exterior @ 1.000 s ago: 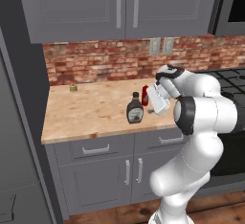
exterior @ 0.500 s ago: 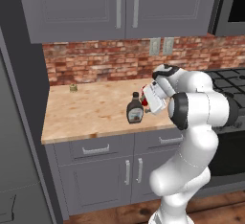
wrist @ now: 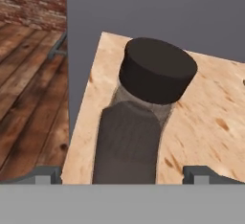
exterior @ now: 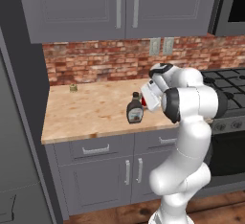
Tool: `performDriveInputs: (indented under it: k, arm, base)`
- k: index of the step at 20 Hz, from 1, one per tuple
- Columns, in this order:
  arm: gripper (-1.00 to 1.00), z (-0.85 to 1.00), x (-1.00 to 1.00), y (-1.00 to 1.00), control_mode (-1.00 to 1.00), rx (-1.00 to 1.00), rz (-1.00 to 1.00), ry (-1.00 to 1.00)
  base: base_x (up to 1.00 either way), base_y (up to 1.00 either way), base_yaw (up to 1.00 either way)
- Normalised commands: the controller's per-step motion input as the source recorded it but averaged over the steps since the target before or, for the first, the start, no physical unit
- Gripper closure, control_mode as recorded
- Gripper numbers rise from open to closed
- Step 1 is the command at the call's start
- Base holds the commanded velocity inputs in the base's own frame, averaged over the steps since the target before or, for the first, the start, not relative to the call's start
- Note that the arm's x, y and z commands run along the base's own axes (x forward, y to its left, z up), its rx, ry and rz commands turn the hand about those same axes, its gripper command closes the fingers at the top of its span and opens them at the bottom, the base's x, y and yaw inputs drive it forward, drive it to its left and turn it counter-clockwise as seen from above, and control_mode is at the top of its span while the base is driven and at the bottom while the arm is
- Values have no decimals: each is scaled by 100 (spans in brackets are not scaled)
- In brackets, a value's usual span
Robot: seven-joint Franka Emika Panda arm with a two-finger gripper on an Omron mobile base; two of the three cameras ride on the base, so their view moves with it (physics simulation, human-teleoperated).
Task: Pick the ketchup and syrup bottle from the counter and place them in the cabinet.
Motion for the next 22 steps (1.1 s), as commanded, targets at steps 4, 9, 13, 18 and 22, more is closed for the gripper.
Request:
performDriveInputs:
  k: [4, 9, 13, 18, 22]
  arm:
    - [-100, -11, 30, 0, -100, 1, 1, 1]
    - [-100, -16, 15, 2, -100, 1, 3, 1]
    - [-100, -26, 2, 17, -100, 3, 5, 2]
    - [-100, -22, 0, 24, -100, 3, 5, 1]
    - [-100, -17, 0, 24, -100, 2, 5, 0]
  base:
    - [0, 0, 0]
    - [0, 0, 0]
    - [0, 0, 0]
    - [0, 0, 0]
    - [0, 0, 0]
